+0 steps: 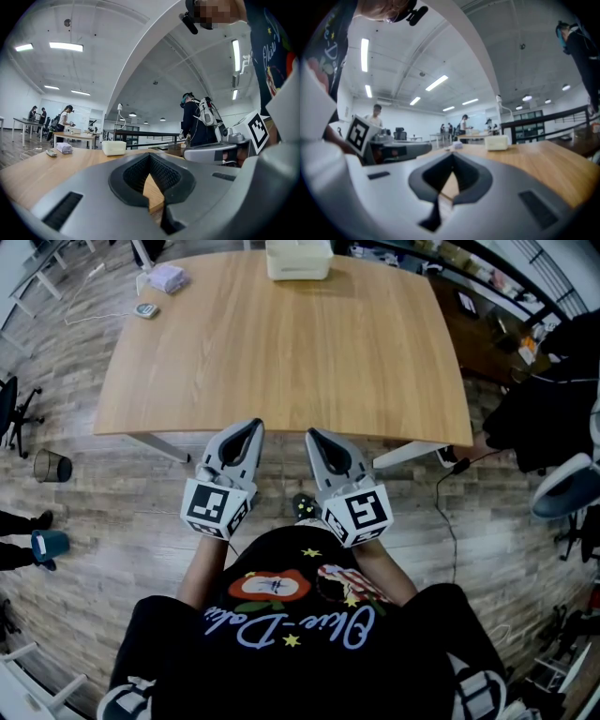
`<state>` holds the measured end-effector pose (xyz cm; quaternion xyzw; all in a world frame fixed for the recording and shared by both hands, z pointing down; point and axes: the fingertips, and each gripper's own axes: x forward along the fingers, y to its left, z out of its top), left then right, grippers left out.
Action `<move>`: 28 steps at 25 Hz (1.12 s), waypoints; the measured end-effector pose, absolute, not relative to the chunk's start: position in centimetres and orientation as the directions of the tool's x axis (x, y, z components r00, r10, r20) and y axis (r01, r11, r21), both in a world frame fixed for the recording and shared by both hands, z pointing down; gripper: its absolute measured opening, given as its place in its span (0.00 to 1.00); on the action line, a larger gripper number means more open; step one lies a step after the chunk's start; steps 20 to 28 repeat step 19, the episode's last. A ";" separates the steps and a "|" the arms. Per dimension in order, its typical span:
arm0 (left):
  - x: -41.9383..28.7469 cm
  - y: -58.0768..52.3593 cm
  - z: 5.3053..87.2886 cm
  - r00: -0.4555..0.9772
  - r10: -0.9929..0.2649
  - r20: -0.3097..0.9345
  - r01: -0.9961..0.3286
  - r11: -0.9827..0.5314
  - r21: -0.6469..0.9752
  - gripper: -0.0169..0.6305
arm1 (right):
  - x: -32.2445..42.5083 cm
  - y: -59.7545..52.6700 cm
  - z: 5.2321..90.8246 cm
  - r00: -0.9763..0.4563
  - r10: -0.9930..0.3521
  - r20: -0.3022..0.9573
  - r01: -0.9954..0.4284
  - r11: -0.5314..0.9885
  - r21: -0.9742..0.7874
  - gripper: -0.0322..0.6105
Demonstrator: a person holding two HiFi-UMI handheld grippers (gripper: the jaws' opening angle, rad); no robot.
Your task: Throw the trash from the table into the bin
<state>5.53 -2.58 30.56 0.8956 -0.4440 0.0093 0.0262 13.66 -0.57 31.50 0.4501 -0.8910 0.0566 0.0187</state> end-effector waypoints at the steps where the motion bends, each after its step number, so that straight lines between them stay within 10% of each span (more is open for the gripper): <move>1: 5.5 -2.5 30.6 0.605 -0.795 0.040 -0.796 -0.604 0.038 0.04 | 13.6 -0.5 31.5 -0.595 -0.799 0.086 -0.803 0.590 -0.085 0.06; 28: 5.3 -2.2 31.1 0.595 -0.798 0.094 -0.804 -0.592 0.057 0.04 | 13.1 -0.5 31.6 -0.616 -0.783 0.082 -0.787 0.610 -0.085 0.06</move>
